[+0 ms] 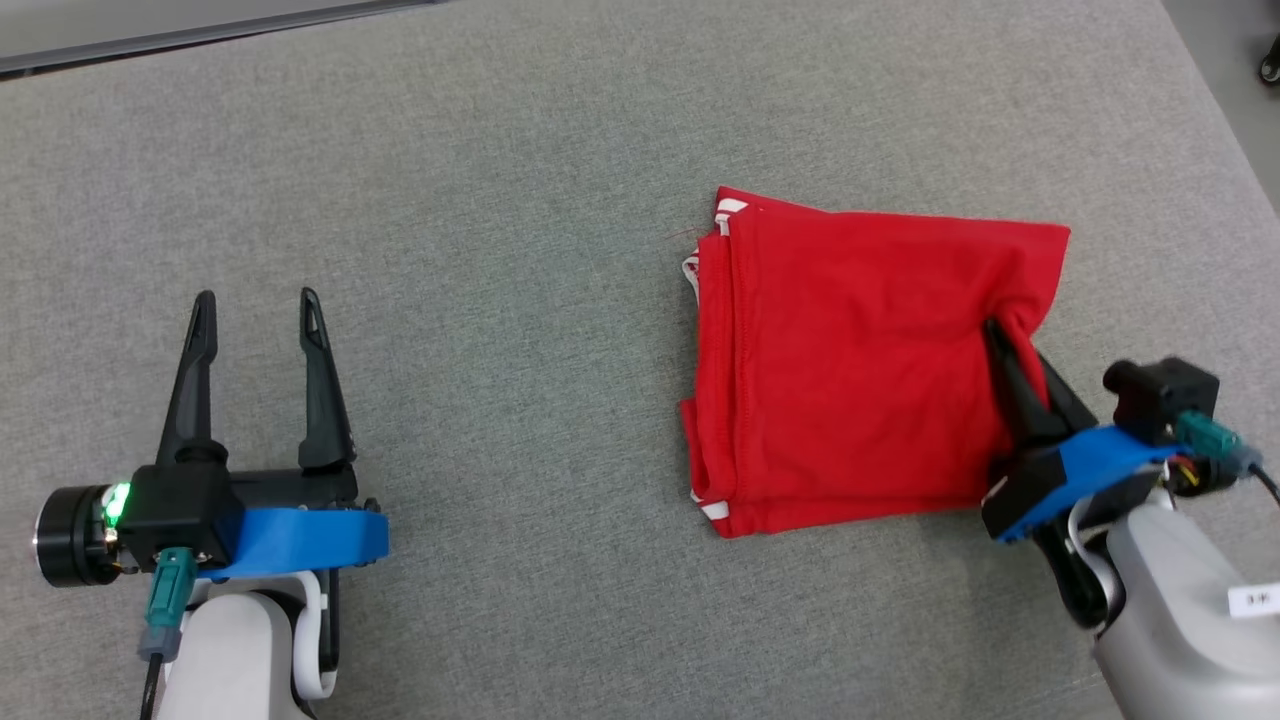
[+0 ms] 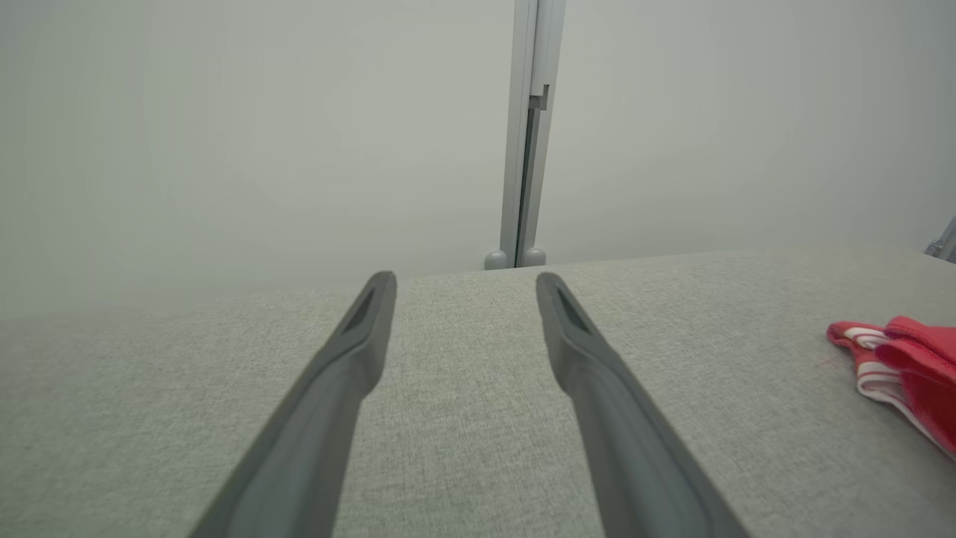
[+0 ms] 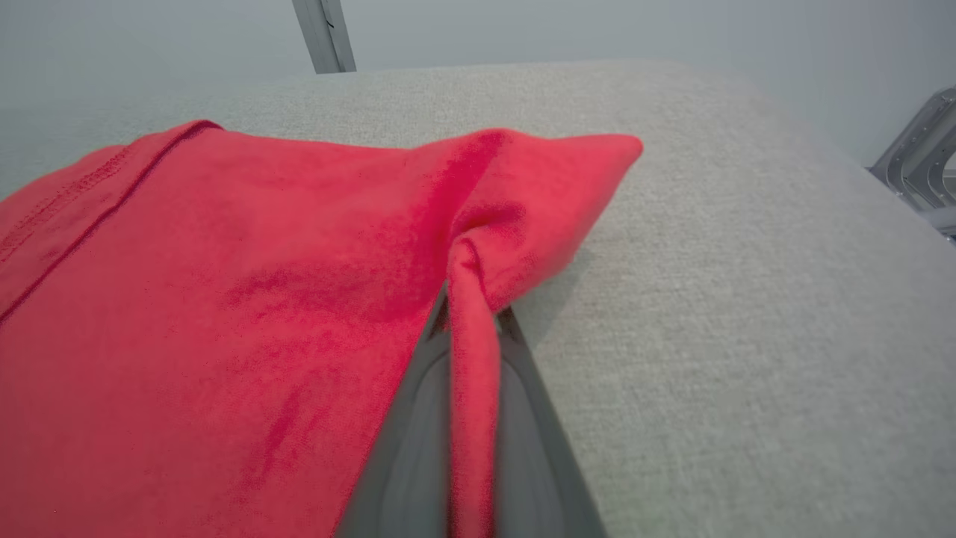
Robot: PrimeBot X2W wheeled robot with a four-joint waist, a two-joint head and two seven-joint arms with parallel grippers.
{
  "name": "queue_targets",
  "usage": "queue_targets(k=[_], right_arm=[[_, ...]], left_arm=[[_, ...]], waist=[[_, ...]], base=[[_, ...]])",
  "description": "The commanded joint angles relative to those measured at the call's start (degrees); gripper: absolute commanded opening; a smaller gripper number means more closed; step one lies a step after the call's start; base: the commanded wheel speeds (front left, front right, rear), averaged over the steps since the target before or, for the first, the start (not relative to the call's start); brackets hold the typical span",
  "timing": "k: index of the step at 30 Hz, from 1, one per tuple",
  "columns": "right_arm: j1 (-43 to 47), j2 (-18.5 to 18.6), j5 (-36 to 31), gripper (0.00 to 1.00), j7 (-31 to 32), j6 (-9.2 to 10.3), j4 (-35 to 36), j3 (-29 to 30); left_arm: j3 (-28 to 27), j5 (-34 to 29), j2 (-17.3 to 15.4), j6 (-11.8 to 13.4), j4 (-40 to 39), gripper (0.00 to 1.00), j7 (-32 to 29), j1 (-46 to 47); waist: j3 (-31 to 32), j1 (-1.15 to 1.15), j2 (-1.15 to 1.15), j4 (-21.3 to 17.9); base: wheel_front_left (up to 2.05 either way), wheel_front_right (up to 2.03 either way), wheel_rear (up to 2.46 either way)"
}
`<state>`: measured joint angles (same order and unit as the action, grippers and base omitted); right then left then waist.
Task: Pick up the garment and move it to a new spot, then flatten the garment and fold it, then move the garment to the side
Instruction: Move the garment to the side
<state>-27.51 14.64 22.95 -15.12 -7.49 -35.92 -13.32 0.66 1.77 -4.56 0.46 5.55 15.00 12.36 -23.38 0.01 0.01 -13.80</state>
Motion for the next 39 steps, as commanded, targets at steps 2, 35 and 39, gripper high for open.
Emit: queue_targets(k=[2,35,39], right_arm=[[-3.19,0.94,-1.06,0.00,-0.02,-0.01,0.91,-0.74],[-38.80,24.06,4.07,0.00,-0.02,0.00,-24.37,-13.94],[-40.08,24.53,4.25,1.00,-0.03,0.00,-25.75,-14.30]], left_arm=[[-0.37,-0.34,-0.30,-0.19,-0.42,1.00,0.25,1.32],[0.65,-1.82,-2.41,0.41,-4.66,1.00,0.25,5.93],[0.96,-1.79,-2.27,0.61,-4.70,1.00,0.25,6.04]], waist=[[-0.55,-0.01,-0.01,0.35],[-11.50,-0.01,-0.01,5.22],[-11.81,-0.01,-0.01,5.67]], base=[[0.00,0.00,0.00],[0.00,0.00,0.00],[0.00,0.00,0.00]])
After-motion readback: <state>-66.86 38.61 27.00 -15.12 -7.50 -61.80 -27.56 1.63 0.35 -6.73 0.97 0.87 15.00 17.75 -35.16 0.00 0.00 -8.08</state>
